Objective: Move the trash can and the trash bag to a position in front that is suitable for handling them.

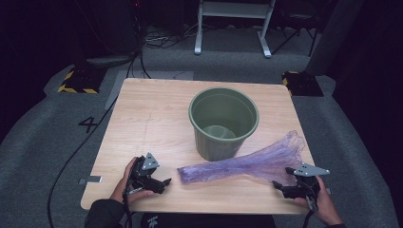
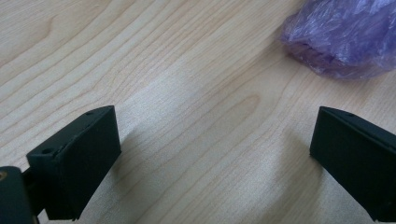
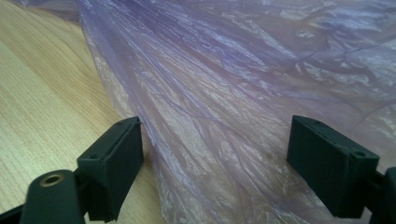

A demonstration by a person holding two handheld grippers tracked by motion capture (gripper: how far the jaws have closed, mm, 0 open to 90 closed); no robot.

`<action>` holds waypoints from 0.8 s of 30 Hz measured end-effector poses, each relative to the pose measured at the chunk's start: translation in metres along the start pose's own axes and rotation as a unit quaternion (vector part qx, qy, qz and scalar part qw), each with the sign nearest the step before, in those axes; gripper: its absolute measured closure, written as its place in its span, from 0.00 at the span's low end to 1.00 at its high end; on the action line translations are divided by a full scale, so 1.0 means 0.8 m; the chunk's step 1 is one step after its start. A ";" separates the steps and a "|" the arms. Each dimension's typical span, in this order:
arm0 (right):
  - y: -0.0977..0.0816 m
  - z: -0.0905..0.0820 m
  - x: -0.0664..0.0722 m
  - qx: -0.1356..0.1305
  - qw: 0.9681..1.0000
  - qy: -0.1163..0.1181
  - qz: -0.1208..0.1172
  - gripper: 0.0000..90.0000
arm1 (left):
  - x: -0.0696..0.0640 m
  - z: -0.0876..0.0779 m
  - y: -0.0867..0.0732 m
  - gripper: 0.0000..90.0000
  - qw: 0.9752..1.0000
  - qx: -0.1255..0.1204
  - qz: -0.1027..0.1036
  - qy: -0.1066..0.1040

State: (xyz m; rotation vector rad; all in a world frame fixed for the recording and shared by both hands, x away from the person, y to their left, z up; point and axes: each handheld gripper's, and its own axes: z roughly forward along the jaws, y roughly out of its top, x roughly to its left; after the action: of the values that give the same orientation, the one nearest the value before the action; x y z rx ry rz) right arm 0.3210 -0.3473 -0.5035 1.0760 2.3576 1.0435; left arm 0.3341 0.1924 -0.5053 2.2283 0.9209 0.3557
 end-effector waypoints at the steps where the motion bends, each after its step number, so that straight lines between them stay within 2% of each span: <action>1: 0.000 0.000 0.001 -0.001 1.000 -0.001 -0.001 0.19 | 0.000 0.000 0.000 0.01 1.000 0.000 0.000 -0.001; 6: 0.000 0.000 0.002 -0.002 1.000 0.000 -0.011 0.17 | 0.001 -0.001 -0.001 0.02 1.000 0.000 0.006 -0.004; 11: -0.001 -0.002 0.003 -0.006 1.000 -0.002 -0.010 0.17 | 0.002 -0.001 -0.001 0.02 1.000 0.001 0.007 -0.005; 18: -0.003 -0.012 -0.001 -0.040 0.999 -0.001 0.005 0.20 | 0.002 -0.001 -0.001 0.02 1.000 0.000 0.008 -0.005; 20: -0.003 -0.014 0.000 -0.042 0.999 0.003 0.005 0.20 | 0.002 -0.001 -0.001 0.02 1.000 0.000 0.010 -0.007; 24: 0.000 -0.020 0.005 -0.047 0.999 -0.003 -0.010 0.20 | 0.002 0.000 0.000 0.01 1.000 0.000 0.009 -0.006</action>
State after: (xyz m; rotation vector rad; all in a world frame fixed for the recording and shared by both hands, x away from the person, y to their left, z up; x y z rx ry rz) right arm 0.3093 -0.3523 -0.4928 1.0179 2.2860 1.1307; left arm 0.3351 0.1942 -0.5053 2.2381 0.8960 0.3488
